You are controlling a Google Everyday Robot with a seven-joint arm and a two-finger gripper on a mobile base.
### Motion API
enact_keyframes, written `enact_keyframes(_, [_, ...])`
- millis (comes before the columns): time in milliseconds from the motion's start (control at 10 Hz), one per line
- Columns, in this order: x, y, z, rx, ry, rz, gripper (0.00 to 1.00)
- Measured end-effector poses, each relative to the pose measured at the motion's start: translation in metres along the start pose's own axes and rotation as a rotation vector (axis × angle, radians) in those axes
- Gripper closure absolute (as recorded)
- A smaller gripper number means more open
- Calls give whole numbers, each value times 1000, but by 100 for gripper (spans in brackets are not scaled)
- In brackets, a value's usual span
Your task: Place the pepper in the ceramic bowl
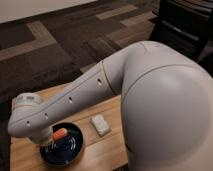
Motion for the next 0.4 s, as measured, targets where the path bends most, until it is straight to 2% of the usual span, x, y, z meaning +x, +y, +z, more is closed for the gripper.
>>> enact_keyframes(200, [0,0,1,-2,0,0,25])
enact_keyframes(300, [0,0,1,-2,0,1,20])
enact_keyframes(400, [1,0,1,-2,0,1,20])
